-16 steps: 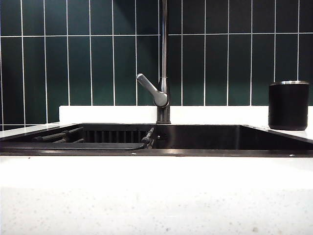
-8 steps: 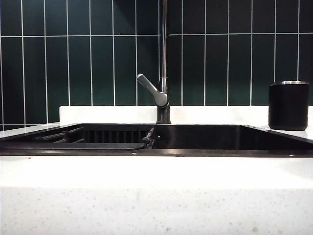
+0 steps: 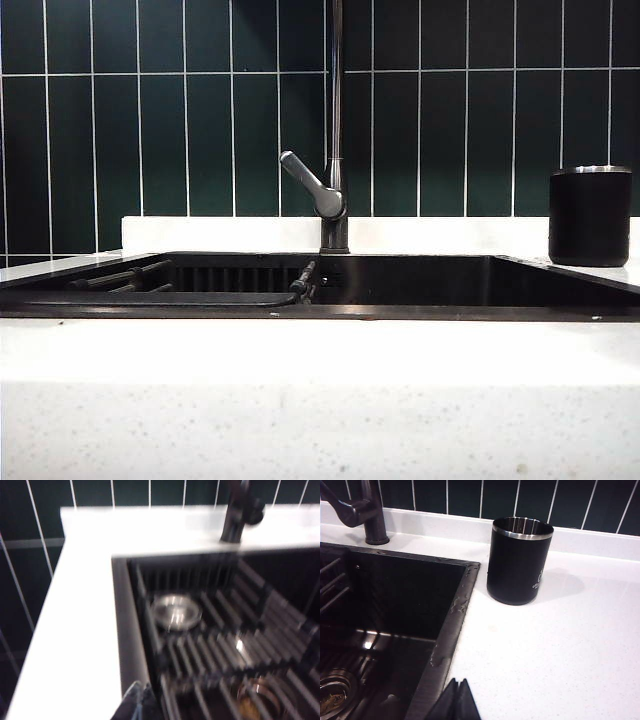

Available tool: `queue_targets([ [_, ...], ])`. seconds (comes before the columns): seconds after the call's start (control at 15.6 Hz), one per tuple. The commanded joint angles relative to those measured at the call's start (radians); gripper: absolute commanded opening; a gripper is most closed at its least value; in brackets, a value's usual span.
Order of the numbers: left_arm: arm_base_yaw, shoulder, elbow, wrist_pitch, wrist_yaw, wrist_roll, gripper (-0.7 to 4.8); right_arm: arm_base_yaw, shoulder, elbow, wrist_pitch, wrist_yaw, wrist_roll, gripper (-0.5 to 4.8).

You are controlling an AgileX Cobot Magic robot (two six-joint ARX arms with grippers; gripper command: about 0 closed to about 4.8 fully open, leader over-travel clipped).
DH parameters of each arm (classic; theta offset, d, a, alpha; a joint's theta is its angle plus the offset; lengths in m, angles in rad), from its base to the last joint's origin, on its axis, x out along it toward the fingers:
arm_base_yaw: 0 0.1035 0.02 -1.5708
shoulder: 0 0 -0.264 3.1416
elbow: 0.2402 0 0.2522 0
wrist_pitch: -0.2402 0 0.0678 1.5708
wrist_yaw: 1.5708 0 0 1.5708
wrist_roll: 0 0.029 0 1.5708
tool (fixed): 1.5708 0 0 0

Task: Pick up the mug next to the sink, go to the faucet to get some water, pour the water into the sink, and finally put the mug back to its place.

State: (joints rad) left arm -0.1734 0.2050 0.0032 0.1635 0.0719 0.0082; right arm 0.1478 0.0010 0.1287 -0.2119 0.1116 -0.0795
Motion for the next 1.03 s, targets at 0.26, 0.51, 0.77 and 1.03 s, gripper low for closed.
queue_targets([
  [0.26, -0.001, -0.191, 0.004, -0.116, -0.008, -0.001, -0.06, 0.001, -0.003, 0.005, 0.011, -0.002, -0.003, -0.09],
  [0.51, 0.0, -0.198, 0.005, -0.125, -0.008, -0.001, -0.06, 0.001, -0.003, 0.005, 0.009, -0.002, -0.003, -0.09],
  [0.77, 0.0, -0.198, 0.007, -0.12, -0.039, -0.001, -0.06, 0.001, -0.003, 0.005, 0.003, -0.002, -0.002, -0.09],
  [1.03, 0.0, -0.198, 0.006, -0.139, -0.046, 0.0, -0.06, 0.003, -0.003, 0.005, -0.042, -0.001, 0.068, 0.18],
])
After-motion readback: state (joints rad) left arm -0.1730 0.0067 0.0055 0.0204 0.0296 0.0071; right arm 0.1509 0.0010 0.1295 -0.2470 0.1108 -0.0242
